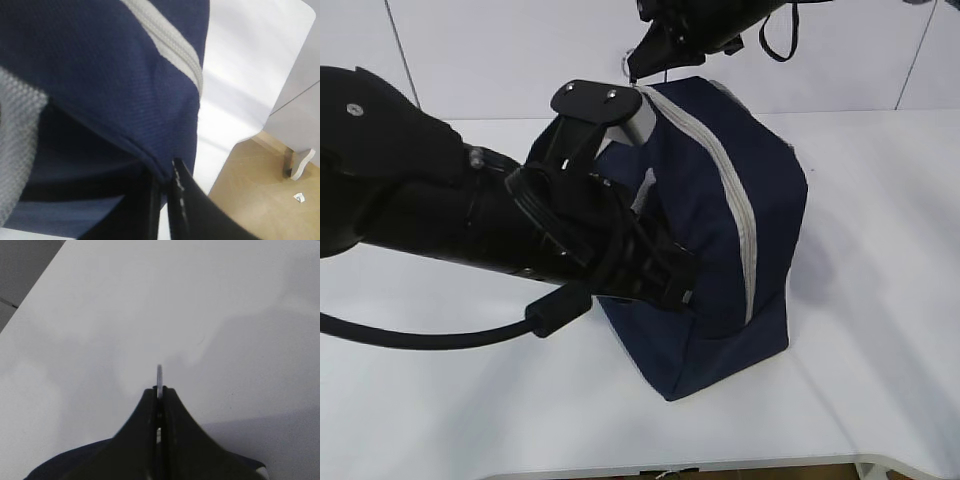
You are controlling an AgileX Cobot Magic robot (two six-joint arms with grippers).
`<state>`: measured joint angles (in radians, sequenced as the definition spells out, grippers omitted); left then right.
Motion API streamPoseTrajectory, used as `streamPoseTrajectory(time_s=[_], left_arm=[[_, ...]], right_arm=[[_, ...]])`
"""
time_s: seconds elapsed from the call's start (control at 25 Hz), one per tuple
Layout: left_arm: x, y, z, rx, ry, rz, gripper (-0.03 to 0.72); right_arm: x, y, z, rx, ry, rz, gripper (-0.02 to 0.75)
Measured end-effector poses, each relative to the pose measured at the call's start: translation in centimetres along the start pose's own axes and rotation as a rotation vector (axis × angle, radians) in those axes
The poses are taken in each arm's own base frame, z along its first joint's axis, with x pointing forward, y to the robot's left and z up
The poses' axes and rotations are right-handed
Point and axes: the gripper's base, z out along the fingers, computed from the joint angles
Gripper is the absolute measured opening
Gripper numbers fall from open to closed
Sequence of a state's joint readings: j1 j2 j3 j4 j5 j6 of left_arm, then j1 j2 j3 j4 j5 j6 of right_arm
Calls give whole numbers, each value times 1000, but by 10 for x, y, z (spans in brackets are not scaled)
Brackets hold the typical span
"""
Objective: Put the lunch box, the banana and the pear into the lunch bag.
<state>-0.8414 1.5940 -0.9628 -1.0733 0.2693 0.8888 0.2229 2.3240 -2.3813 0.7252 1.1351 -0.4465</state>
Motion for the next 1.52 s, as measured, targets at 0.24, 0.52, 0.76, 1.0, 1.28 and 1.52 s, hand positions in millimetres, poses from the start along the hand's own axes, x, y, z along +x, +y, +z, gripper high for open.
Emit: streamPoseTrajectory(time_s=[0.24, 0.52, 0.76, 1.0, 1.28, 1.52], left_arm=[[0, 0, 0, 3, 5, 9, -15], [1, 0, 0, 1, 15, 39, -15], [1, 1, 0, -1, 15, 42, -15], [3, 1, 0, -8, 31, 101, -15], [1, 29, -7, -57, 49, 95, -15], [-2, 67, -19, -137, 36, 28, -15]], right_arm=[[5, -10, 11, 16, 7, 11, 18], [8, -19, 18, 65, 21, -4, 18], [7, -20, 18, 85, 21, -18, 18], [13, -23, 17, 123, 88, -48, 18], [21, -29, 11, 207, 209, -108, 18], [16, -32, -1, 273, 221, -157, 18]])
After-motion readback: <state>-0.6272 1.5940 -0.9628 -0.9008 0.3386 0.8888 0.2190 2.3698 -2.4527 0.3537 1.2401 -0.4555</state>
